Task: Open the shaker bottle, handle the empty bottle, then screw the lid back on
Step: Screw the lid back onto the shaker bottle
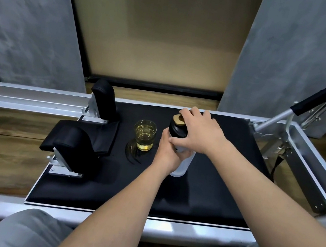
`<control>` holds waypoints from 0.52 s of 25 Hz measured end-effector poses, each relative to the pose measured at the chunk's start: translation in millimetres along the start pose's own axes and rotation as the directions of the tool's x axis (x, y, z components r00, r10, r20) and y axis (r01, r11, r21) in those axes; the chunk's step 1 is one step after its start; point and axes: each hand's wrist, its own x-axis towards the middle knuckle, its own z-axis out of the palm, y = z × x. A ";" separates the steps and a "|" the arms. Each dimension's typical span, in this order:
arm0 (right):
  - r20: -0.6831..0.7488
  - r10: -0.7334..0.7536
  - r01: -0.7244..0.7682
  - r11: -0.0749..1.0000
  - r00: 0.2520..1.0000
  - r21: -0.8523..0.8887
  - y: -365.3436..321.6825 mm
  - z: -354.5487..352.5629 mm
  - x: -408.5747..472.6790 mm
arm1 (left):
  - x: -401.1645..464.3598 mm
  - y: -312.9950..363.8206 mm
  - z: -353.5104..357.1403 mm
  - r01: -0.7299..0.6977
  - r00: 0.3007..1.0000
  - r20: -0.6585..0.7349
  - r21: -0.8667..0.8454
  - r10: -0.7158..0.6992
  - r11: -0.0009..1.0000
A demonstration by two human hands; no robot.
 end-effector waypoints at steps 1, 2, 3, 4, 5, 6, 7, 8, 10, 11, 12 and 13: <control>-0.015 0.059 -0.059 0.998 0.998 -0.021 -5.1 1.8 0.6 | 1.1 4.6 4.3 0.141 0.990 0.025 -0.142 -0.139 0.980; -0.021 0.108 -0.109 0.993 0.994 -0.039 -10.0 2.7 0.9 | -1.7 8.5 6.0 0.224 0.974 0.023 -0.280 -0.226 0.934; -0.019 0.140 -0.140 0.988 0.990 -0.057 -13.8 3.2 0.9 | -2.5 9.8 7.1 0.287 0.953 0.021 -0.380 -0.302 0.879; -0.015 0.149 -0.149 0.986 0.989 -0.069 -15.9 3.8 0.9 | -3.6 11.2 8.1 0.352 0.927 0.048 -0.448 -0.371 0.822; -0.011 0.138 -0.138 0.988 0.990 -0.064 -15.6 3.8 1.5 | -4.1 12.8 7.6 0.363 0.924 0.052 -0.432 -0.379 0.826; -0.003 0.113 -0.113 0.993 0.994 -0.038 -12.7 2.7 2.5 | -5.4 14.1 5.4 0.322 0.940 0.028 -0.405 -0.340 0.856; 0.015 0.070 -0.070 0.998 0.997 0.005 -7.2 0.7 3.3 | -5.4 10.4 2.3 0.205 0.977 0.000 -0.271 -0.213 0.940; 0.038 0.006 -0.008 0.998 0.999 0.057 0.4 -2.4 3.4 | -5.9 5.5 0.7 0.074 0.996 0.057 -0.113 -0.068 0.991; 0.062 -0.139 0.128 0.980 0.988 0.150 14.9 -8.7 2.7 | -9.5 -0.9 -0.7 -0.045 0.994 0.103 0.171 0.027 0.984; 0.056 -0.190 0.178 0.969 0.980 0.172 19.4 -10.3 2.1 | -12.8 -3.1 -3.1 -0.095 0.989 0.135 0.221 0.066 0.971; 0.048 -0.231 0.219 0.960 0.972 0.174 21.4 -10.5 1.8 | -9.3 -6.0 -6.2 -0.169 0.983 0.109 0.264 0.145 0.950; 0.043 -0.265 0.254 0.953 0.963 0.164 21.5 -10.6 2.3 | -7.7 -5.4 -8.5 -0.232 0.972 0.111 0.327 0.206 0.916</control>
